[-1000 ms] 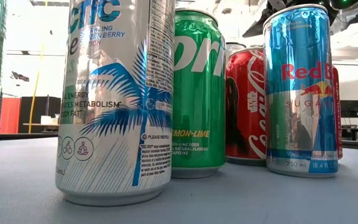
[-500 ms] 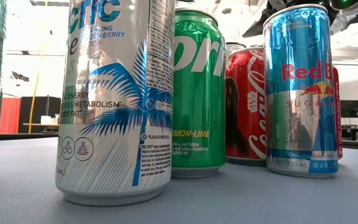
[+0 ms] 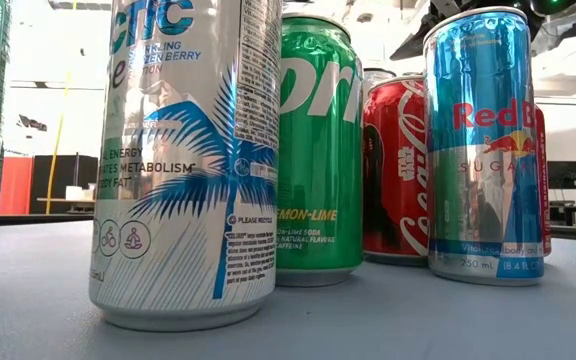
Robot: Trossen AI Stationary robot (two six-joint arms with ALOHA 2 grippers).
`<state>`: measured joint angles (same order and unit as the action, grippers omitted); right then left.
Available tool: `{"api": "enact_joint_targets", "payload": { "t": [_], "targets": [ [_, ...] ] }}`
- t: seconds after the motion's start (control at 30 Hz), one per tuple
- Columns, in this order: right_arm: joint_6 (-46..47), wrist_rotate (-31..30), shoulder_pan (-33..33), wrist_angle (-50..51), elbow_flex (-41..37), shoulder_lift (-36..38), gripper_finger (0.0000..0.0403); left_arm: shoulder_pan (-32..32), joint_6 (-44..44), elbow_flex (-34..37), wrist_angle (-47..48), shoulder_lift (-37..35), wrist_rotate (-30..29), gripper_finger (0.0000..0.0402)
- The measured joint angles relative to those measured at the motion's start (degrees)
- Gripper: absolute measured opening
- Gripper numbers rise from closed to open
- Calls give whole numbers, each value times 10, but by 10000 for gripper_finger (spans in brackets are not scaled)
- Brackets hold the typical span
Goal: Place canned beverage on shelf
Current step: Put the top left blue soda can on the shelf
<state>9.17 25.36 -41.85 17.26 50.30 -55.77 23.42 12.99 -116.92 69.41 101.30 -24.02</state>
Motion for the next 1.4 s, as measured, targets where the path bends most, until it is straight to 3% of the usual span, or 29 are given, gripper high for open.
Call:
{"api": "enact_joint_targets", "payload": {
  "t": [0.57,0.9,1.2,1.4],
  "targets": [
    [0,0,0,0,0,0,363,0,-33,0,0,0,8,250],
    [0,0,0,0,0,0,363,1,-50,-1,-14,-1,4,288],
    [-1,1,0,0,0,0,363,1,-57,-1,-17,-1,-7,293],
    [-1,2,0,2,0,0,363,-1,-64,-32,12,-2,-8,293]
  ]
}}
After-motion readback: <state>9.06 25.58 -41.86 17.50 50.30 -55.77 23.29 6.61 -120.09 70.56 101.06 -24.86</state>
